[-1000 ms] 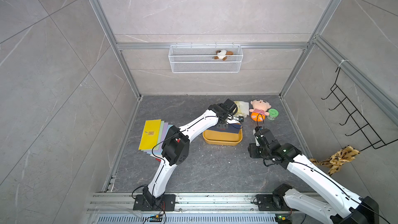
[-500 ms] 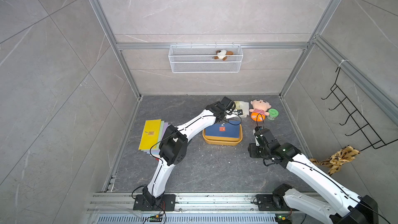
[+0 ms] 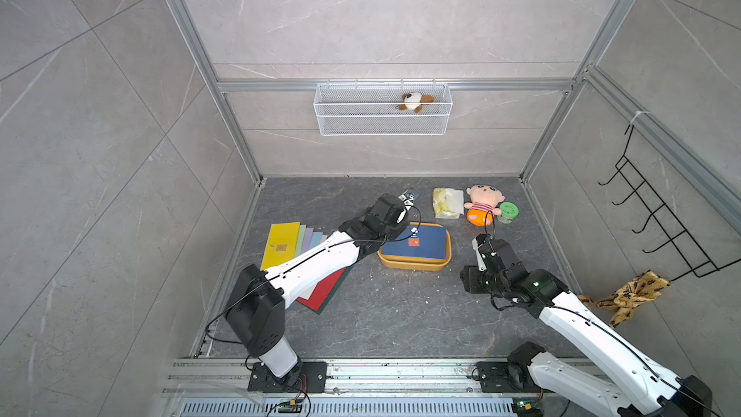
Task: Put the sealed envelopes into the storage box
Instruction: Place the envelope in the storage box, then move the envelope to the center of the board.
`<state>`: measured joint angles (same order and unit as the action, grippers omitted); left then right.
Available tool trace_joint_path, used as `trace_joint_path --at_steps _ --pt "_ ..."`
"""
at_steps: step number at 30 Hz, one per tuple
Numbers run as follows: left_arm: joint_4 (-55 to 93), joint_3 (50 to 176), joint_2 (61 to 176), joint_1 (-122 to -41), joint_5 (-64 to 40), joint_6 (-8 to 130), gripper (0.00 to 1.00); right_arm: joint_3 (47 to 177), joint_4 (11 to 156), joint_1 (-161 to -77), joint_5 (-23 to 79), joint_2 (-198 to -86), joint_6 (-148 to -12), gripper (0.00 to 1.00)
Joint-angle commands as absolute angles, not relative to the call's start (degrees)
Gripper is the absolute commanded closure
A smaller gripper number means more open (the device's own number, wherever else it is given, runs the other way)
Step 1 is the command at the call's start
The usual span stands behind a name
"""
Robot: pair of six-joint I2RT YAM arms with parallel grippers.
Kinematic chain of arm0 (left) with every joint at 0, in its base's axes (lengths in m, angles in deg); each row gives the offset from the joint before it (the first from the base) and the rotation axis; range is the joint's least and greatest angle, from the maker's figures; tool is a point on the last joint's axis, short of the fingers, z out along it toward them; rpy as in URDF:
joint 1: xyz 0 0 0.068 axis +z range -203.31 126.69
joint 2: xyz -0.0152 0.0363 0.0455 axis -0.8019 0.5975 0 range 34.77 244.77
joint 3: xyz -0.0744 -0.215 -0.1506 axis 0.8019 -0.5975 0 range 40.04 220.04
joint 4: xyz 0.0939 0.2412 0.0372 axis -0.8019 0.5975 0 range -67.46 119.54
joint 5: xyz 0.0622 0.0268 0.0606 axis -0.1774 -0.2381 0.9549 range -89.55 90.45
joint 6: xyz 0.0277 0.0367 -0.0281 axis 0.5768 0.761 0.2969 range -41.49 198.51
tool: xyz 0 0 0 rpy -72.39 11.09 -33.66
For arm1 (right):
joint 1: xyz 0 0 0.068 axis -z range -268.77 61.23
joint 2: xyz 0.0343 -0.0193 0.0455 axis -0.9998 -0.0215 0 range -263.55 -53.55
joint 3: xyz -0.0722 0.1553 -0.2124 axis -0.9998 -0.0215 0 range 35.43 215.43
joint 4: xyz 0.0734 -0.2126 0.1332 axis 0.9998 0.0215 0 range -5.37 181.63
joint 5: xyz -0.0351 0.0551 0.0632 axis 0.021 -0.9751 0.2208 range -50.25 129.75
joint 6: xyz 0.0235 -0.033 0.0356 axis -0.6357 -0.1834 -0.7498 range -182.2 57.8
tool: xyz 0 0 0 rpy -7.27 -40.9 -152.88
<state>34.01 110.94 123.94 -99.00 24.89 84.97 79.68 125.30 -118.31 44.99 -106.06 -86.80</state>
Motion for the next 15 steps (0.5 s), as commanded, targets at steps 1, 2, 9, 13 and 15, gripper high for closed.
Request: trace_joint_path --at_steps 1,2,9,13,15 --pt "34.4 102.2 118.9 -97.9 28.4 55.4 0.35 80.4 123.0 -118.0 42.0 -104.5 -87.4 0.46" --pt "36.2 99.4 117.9 -97.4 26.7 49.9 0.35 80.7 122.9 -118.0 41.6 -104.2 -87.6 0.46" --pt "36.2 82.5 115.6 -96.5 19.8 33.8 0.40 80.4 121.2 -118.1 40.4 -102.6 -88.3 0.45" --pt "35.9 79.8 113.0 -95.6 23.8 32.2 0.39 80.0 120.3 -118.1 38.8 -103.1 -88.4 0.45" --pt "37.3 80.2 112.6 -93.1 25.8 31.8 0.37 79.9 119.9 -118.0 38.1 -103.1 -88.6 0.45"
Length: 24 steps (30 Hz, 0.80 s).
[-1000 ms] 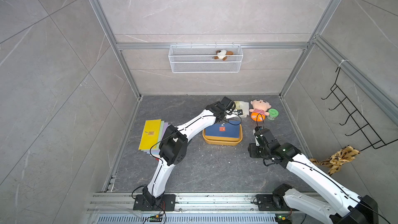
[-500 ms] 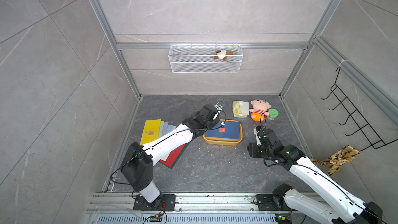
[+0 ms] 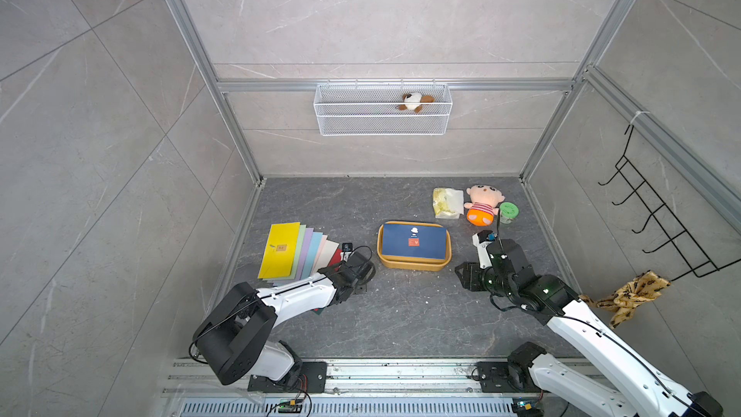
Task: Put the sealed envelopes into the storage box
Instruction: Move the envelope to the center of the board.
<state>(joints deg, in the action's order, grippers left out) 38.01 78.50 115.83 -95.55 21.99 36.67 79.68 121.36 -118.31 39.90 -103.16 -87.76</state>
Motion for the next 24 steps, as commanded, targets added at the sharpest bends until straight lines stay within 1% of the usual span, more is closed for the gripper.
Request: trace_joint_path --at_steps 1,6,9,11,13,15,18,21,24 --pt "37.9 80.5 112.5 -90.5 25.6 31.7 0.37 79.9 119.8 -118.0 38.0 -103.1 -88.8 0.45" --pt "37.8 82.8 111.9 -78.7 25.2 33.2 0.35 79.8 119.5 -118.1 37.7 -102.7 -89.5 0.44" --pt "37.3 85.5 113.0 -70.1 24.2 34.0 0.34 79.4 119.3 -118.0 37.3 -102.7 -89.9 0.44" --pt "36.4 88.1 114.6 -64.1 20.9 35.1 0.33 79.2 119.2 -118.1 36.8 -102.6 -90.1 0.43" --pt "36.2 90.6 117.0 -59.9 21.4 35.4 0.32 79.0 119.2 -118.1 36.4 -102.5 -90.3 0.43" --pt "35.4 93.4 120.9 -55.4 19.3 35.8 0.33 78.7 119.3 -118.0 36.3 -102.2 -90.2 0.43" --pt "35.8 97.3 127.7 -50.8 14.9 35.1 0.37 79.0 120.1 -118.1 37.0 -101.7 -89.4 0.43" --pt "37.8 101.2 132.2 -50.0 16.9 35.9 0.37 79.3 121.3 -118.1 38.0 -100.6 -88.5 0.43" --pt "39.2 103.5 136.0 -49.4 14.5 35.8 0.38 79.0 122.1 -118.1 38.4 -99.2 -88.0 0.42"
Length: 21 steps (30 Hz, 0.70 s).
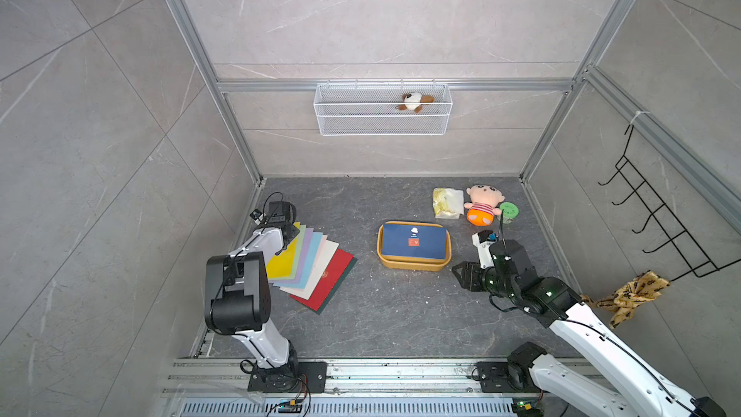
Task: Put the sealed envelopes into the storage box
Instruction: Move the envelope to the center of the board.
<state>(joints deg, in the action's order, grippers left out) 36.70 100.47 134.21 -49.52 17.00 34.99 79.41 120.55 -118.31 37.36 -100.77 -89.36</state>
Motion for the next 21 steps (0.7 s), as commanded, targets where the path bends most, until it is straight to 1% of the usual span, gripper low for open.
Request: trace_joint_path --at_steps 1,6,10,17,21 --pt "40.6 104.4 137.5 -49.4 13.7 35.6 0.39 78.9 122.4 -118.0 38.6 -98.9 -88.0 0.42" --pt "42.0 103.1 139.9 -49.4 10.2 34.9 0.43 78.4 122.9 -118.0 38.3 -97.4 -88.5 0.42" --pt "44.7 102.2 141.4 -50.8 8.1 34.9 0.40 79.0 123.1 -118.0 37.4 -96.5 -89.1 0.42" --pt "46.0 99.7 142.2 -59.5 10.1 33.6 0.38 81.8 124.7 -118.0 36.3 -94.5 -89.9 0.42" --pt "46.7 96.4 139.4 -65.4 9.1 32.1 0.37 83.1 126.4 -118.0 35.6 -92.9 -90.5 0.42"
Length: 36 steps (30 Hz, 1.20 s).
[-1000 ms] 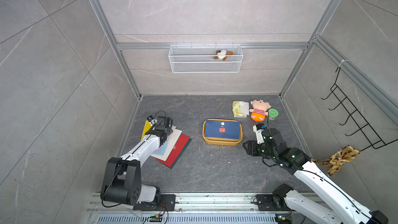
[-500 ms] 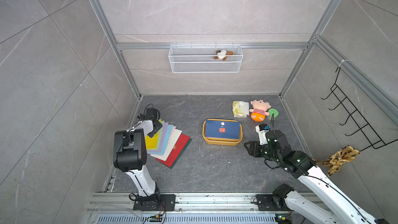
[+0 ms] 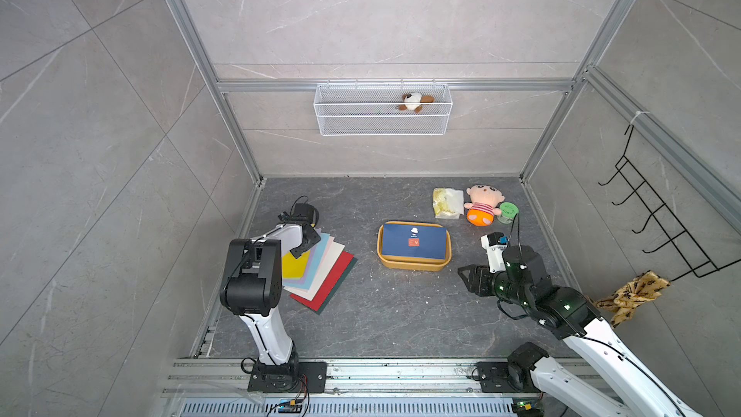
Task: Put the sealed envelopes into the storage box
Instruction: Move the envelope to the center of the board.
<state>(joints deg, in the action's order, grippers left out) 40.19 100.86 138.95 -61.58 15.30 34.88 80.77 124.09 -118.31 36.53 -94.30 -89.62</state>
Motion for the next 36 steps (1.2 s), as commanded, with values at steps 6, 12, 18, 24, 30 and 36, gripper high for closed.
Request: trace_joint_path --at_steps 6,12,18,24,30,36 --pt "46.4 88.6 134.8 -73.4 8.5 28.4 0.36 83.6 128.2 -118.1 34.8 -90.9 -91.5 0.42" --pt "44.9 81.3 130.3 -82.1 7.9 22.9 0.34 82.2 128.0 -118.0 34.0 -90.2 -92.4 0.42" --pt "44.4 79.6 126.3 -92.8 7.8 16.7 0.33 80.3 127.7 -118.0 33.2 -91.2 -93.4 0.42" --pt "49.3 83.1 118.2 -94.4 10.0 17.2 0.27 77.7 126.2 -118.0 28.3 -93.3 -95.7 0.42" --pt "52.4 84.8 108.2 -92.6 15.9 18.9 0.19 74.1 118.7 -118.3 20.9 -97.3 -102.1 0.43" --pt "42.9 78.0 106.2 -80.8 5.1 24.7 0.21 72.4 104.9 -127.2 22.5 -106.9 -113.0 0.46"
